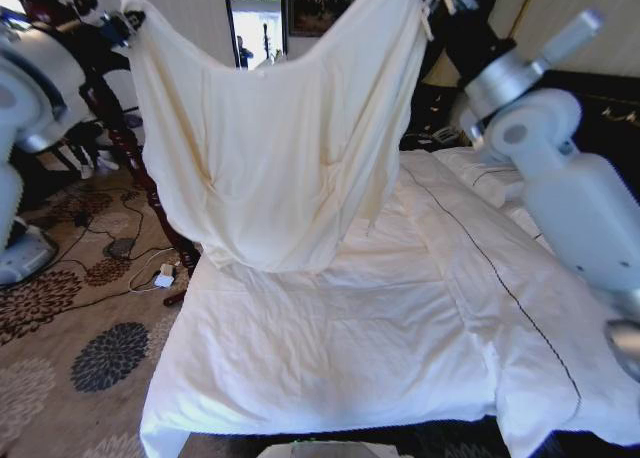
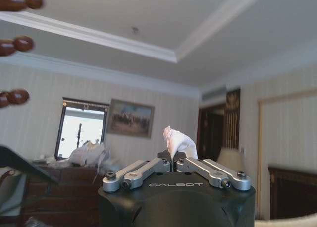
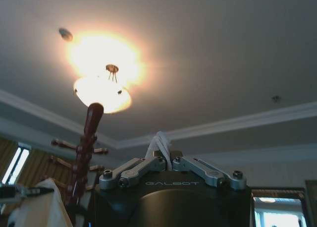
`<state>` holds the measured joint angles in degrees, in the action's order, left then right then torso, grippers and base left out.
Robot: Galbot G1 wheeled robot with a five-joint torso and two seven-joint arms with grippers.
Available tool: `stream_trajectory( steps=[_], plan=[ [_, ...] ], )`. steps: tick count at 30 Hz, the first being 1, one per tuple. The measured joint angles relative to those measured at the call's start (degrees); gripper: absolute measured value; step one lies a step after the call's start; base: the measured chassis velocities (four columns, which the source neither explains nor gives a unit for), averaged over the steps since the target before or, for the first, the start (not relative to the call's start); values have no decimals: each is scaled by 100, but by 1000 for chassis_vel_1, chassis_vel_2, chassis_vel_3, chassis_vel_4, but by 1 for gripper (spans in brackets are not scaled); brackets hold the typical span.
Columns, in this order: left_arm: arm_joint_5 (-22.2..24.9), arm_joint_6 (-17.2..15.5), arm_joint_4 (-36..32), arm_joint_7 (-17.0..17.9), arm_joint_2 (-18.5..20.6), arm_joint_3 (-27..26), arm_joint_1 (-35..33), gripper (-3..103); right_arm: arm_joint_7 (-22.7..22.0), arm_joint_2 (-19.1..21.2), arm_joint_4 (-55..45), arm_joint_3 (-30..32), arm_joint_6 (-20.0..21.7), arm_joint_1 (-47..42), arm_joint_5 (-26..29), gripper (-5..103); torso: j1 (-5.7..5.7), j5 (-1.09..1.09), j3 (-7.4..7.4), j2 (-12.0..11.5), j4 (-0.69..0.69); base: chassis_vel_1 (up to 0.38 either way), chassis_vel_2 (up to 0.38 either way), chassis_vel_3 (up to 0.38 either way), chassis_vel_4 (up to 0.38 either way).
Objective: Pick up the clothes from the bed and hang them on the clothes hanger.
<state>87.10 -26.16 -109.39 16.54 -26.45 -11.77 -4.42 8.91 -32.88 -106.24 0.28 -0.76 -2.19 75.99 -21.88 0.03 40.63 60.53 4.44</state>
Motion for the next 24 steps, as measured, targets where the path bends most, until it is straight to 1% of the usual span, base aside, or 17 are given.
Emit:
stream_trajectory(
  steps=[2, 3, 5, 6, 7, 11, 12, 13, 14, 15, 16, 18, 19, 21, 22, 23, 24],
  plan=[
    [11, 22, -567, 91, 333, -433, -642, 0, -6, 455, -534, 353, 20, -568, -15, 1, 0, -2, 0, 0, 4, 0, 0, 0, 0],
    [29, 24, -797, 128, 452, -642, -904, 0, -6, 616, -761, 494, 20, -773, -13, 1, 1, 0, 0, 1, 3, 0, 0, 0, 0],
    [29, 24, -797, 128, 452, -642, -904, 0, -6, 616, -761, 494, 20, -773, -13, 1, 1, 0, 0, 1, 3, 0, 0, 0, 0],
    [173, -20, -1292, 243, 651, -1047, -1340, 0, -33, 990, -1340, 788, 21, -1179, 47, 1, 3, -2, -2, 1, 2, 0, 0, 0, 0],
    [423, -126, -1650, 393, 768, -1344, -1528, 0, -120, 1215, -1743, 960, 65, -1278, 157, 1, 4, -4, -2, 2, 2, 0, 0, 0, 0],
    [1075, -493, -2035, 729, 948, -1708, -1353, 0, -233, 1390, -2135, 1077, 339, -919, 532, 1, 3, -3, -3, 2, 0, 0, 0, 0, 0],
    [1075, -493, -2035, 729, 948, -1708, -1353, 0, -233, 1390, -2135, 1077, 339, -919, 532, 1, 3, -3, -3, 2, 0, 0, 0, 0, 0],
    [1209, -683, -2051, 808, 991, -1734, -1214, 0, -236, 1403, -2148, 1043, 496, -752, 659, 1, 3, -2, -2, 3, 0, 0, 0, 0, 0],
    [1210, -715, -2051, 816, 991, -1728, -1208, 0, -231, 1403, -2140, 1024, 522, -743, 664, 1, 3, -2, -2, 3, 0, 0, 0, 0, 0],
    [1052, -842, -2072, 851, 917, -1625, -1298, 0, -193, 1373, -2039, 888, 602, -823, 585, 1, 3, -3, -3, 3, 0, 0, 0, 0, 0],
    [1052, -842, -2072, 851, 917, -1625, -1298, 0, -193, 1373, -2039, 888, 602, -823, 585, 1, 3, -3, -3, 3, 0, 0, 0, 0, 0],
    [680, -964, -2107, 905, 694, -1409, -1562, 0, -177, 1237, -1864, 672, 674, -1074, 301, 1, 3, -4, -1, 3, 1, 0, 0, 0, 0],
    [680, -964, -2107, 905, 694, -1409, -1562, 0, -177, 1237, -1864, 672, 674, -1074, 301, 1, 3, -4, -1, 3, 1, 0, 0, 0, 0],
    [20, -1137, -2080, 1006, 52, -902, -2165, 0, -155, 834, -1362, 77, 716, -1455, -416, 1, 0, -4, 2, 1, 0, 0, 0, 0, 0],
    [-208, -1175, -2025, 1041, -177, -654, -2294, 0, -134, 704, -1189, -123, 716, -1556, -650, 1, -2, -2, 2, 0, 0, 0, 0, 0, 0],
    [-572, -1225, -1918, 1061, -500, -244, -2467, 0, -107, 522, -939, -390, 716, -1685, -961, 1, -4, -1, 3, -1, 0, 0, 0, 0, 0],
    [-572, -1225, -1918, 1061, -500, -244, -2467, 0, -107, 522, -939, -390, 716, -1685, -961, 1, -4, -1, 3, -1, 0, 0, 0, 0, 0]
  ],
)
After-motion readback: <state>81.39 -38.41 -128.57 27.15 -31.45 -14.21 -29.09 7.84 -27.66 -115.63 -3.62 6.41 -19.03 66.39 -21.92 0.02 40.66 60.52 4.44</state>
